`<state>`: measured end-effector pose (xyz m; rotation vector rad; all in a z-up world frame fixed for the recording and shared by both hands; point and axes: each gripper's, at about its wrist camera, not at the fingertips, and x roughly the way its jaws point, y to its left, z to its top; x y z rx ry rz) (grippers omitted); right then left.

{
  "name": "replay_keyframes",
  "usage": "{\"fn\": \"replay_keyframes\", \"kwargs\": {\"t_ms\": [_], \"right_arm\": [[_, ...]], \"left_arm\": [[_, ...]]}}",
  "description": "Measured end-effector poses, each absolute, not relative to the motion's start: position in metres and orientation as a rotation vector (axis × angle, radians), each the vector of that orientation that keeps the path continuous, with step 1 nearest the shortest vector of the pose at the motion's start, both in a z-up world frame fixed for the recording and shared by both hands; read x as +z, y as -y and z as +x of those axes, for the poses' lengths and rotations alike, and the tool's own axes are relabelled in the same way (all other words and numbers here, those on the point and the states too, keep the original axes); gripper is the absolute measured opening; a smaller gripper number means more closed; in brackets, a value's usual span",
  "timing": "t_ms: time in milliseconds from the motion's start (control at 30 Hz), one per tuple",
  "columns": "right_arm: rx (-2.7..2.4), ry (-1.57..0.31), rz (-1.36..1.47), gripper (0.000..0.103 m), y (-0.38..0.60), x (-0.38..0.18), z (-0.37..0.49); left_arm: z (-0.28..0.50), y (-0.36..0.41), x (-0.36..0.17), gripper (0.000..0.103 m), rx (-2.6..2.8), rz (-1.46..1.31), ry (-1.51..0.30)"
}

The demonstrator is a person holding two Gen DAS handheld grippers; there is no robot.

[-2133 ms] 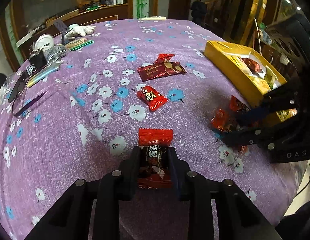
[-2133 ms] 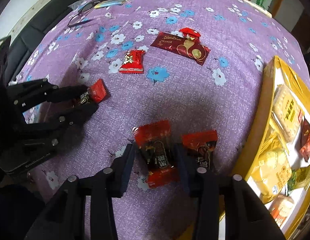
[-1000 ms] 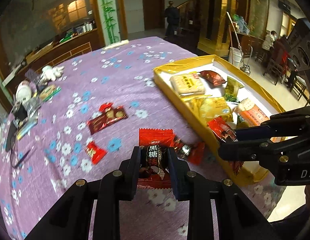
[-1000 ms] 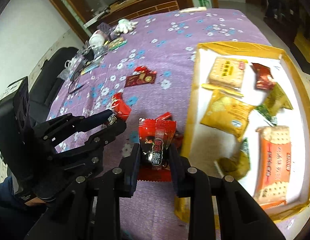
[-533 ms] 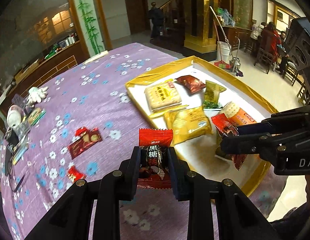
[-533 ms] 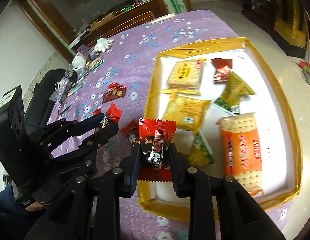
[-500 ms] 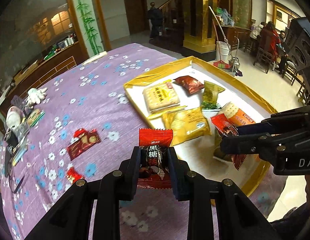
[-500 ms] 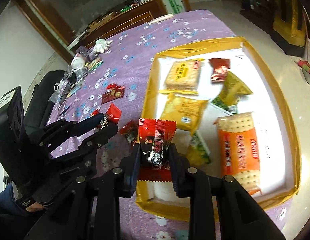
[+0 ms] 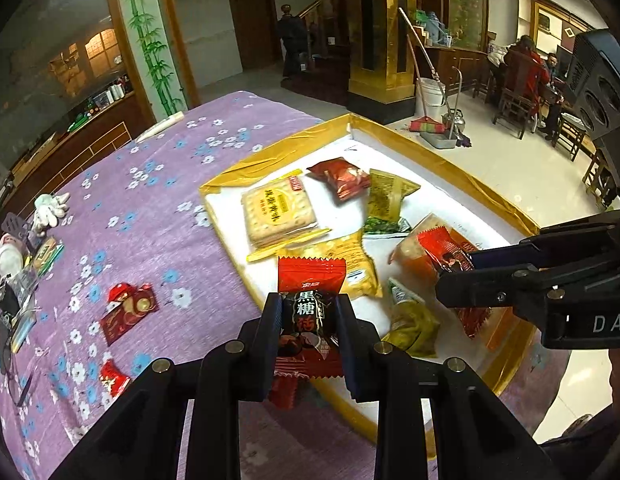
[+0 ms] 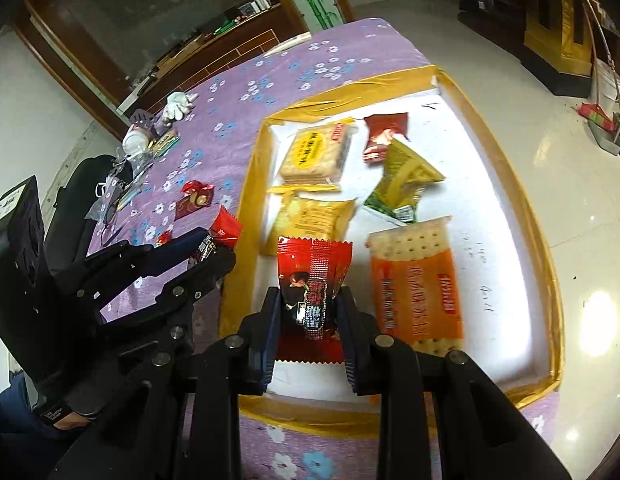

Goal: Organize snacks
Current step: 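Carry the red candies over the white tray with both grippers, then open both grippers to drop the red candies into the tray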

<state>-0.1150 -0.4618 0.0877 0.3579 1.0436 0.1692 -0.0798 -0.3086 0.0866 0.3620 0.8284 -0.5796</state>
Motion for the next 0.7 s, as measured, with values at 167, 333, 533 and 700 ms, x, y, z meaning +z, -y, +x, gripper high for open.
{"fn": "replay_keyframes", "kwargs": {"t_ms": [167, 333, 533, 700], "right_arm": [[0.149, -1.048, 0.37, 0.027, 0.474, 0.085, -0.113], [0.108, -1.06, 0.385, 0.027, 0.488, 0.082, -0.109], [0.065, -1.069, 0.41, 0.027, 0.503, 0.076, -0.105], [0.058, -1.07, 0.411, 0.027, 0.508, 0.075, -0.102]], "left_arm": [[-0.08, 0.321, 0.084, 0.027, -0.593, 0.364, -0.834], [-0.082, 0.331, 0.077, 0.027, -0.614, 0.36, -0.853], [-0.091, 0.346, 0.065, 0.027, -0.654, 0.381, -0.876], [-0.092, 0.354, 0.061, 0.027, -0.671, 0.39, -0.889]]}}
